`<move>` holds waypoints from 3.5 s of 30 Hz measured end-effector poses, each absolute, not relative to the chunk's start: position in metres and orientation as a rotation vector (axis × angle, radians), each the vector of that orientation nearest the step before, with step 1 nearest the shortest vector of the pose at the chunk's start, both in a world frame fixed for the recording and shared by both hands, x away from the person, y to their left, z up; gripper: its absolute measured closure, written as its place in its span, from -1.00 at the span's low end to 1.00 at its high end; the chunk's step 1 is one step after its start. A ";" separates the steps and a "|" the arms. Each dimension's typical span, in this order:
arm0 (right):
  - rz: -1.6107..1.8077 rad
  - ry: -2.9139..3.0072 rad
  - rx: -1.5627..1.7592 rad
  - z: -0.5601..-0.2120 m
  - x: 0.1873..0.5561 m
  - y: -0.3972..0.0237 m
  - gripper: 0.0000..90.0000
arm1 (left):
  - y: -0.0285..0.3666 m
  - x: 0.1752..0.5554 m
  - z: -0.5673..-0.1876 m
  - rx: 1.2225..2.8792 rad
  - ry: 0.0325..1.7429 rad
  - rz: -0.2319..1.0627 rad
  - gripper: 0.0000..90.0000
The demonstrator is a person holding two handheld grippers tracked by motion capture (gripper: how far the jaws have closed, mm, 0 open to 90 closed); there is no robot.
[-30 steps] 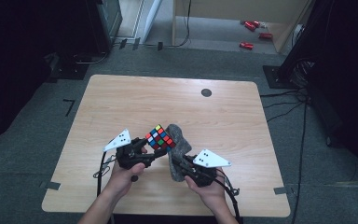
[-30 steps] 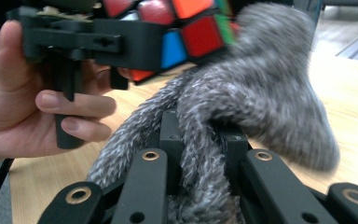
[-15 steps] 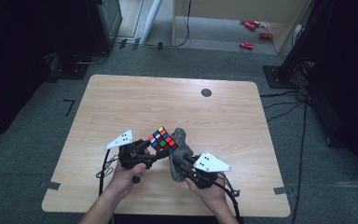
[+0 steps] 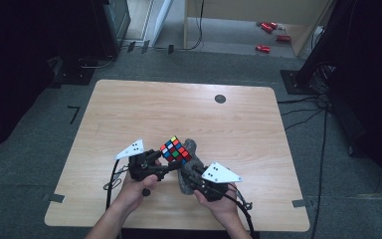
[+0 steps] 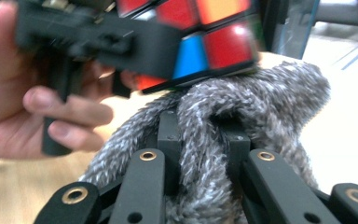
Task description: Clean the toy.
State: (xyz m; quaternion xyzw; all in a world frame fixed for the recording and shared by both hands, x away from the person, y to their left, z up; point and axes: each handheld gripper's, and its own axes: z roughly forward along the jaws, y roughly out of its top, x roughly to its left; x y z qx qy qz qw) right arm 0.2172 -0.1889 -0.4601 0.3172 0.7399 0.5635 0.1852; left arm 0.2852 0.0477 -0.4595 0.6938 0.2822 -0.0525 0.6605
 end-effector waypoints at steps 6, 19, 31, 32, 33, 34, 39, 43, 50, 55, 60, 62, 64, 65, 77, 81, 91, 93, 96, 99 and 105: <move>1.572 2.144 0.815 -0.462 0.214 -0.180 0.67 | 0.049 0.286 -0.459 1.573 0.646 -0.116 -0.22; 1.600 2.156 0.864 -0.467 0.215 -0.177 0.64 | 0.047 0.287 -0.460 1.604 0.656 -0.109 -0.22; 1.620 2.103 0.918 -0.466 0.220 -0.188 0.64 | 0.045 0.286 -0.461 1.630 0.660 -0.088 -0.22; 1.607 2.122 0.898 -0.467 0.218 -0.184 0.63 | 0.044 0.286 -0.461 1.634 0.662 -0.084 -0.22; 1.593 2.136 0.876 -0.468 0.218 -0.181 0.63 | 0.044 0.286 -0.461 1.639 0.662 -0.082 -0.22; 1.579 2.141 0.866 -0.469 0.217 -0.180 0.63 | 0.045 0.286 -0.461 1.639 0.664 -0.080 -0.22; 1.588 2.051 0.957 -0.463 0.225 -0.198 0.64 | 0.045 0.286 -0.460 1.632 0.660 -0.086 -0.22; 1.604 2.052 0.966 -0.466 0.225 -0.197 0.64 | 0.043 0.286 -0.461 1.640 0.659 -0.087 -0.22; 1.549 2.138 0.851 -0.470 0.217 -0.177 0.63 | 0.043 0.285 -0.460 1.642 0.657 -0.076 -0.22; 1.587 2.011 0.975 -0.462 0.225 -0.201 0.64 | 0.045 0.286 -0.460 1.637 0.663 -0.077 -0.22; 1.574 2.065 0.937 -0.469 0.220 -0.187 0.62 | 0.040 0.285 -0.461 1.645 0.667 -0.081 -0.22; 1.565 2.106 0.895 -0.471 0.216 -0.178 0.62 | 0.040 0.284 -0.461 1.646 0.662 -0.075 -0.22; 1.556 2.107 0.876 -0.469 0.216 -0.178 0.62 | 0.042 0.284 -0.460 1.637 0.660 -0.070 -0.22; 1.563 2.099 0.878 -0.468 0.217 -0.180 0.62 | 0.043 0.285 -0.459 1.635 0.662 -0.060 -0.22; 1.420 1.888 1.227 -0.467 0.247 -0.252 0.62 | 0.042 0.284 -0.464 1.787 0.642 0.106 -0.22; 1.333 1.910 1.295 -0.480 0.254 -0.258 0.60 | 0.035 0.279 -0.468 1.900 0.583 0.239 -0.22; 1.203 1.994 1.358 -0.500 0.261 -0.262 0.50 | 0.028 0.272 -0.471 2.009 0.494 0.360 -0.22; 1.184 2.011 1.359 -0.501 0.262 -0.262 0.43 | 0.030 0.273 -0.470 2.002 0.505 0.357 -0.22; 1.147 2.054 1.385 -0.503 0.264 -0.262 0.18 | 0.031 0.274 -0.470 1.995 0.514 0.356 -0.22; 1.135 2.054 1.411 -0.502 0.264 -0.266 -0.05 | 0.032 0.274 -0.470 1.994 0.518 0.358 -0.22; 1.119 2.064 1.448 -0.493 0.259 -0.274 -0.42 | 0.033 0.276 -0.471 2.001 0.530 0.369 -0.22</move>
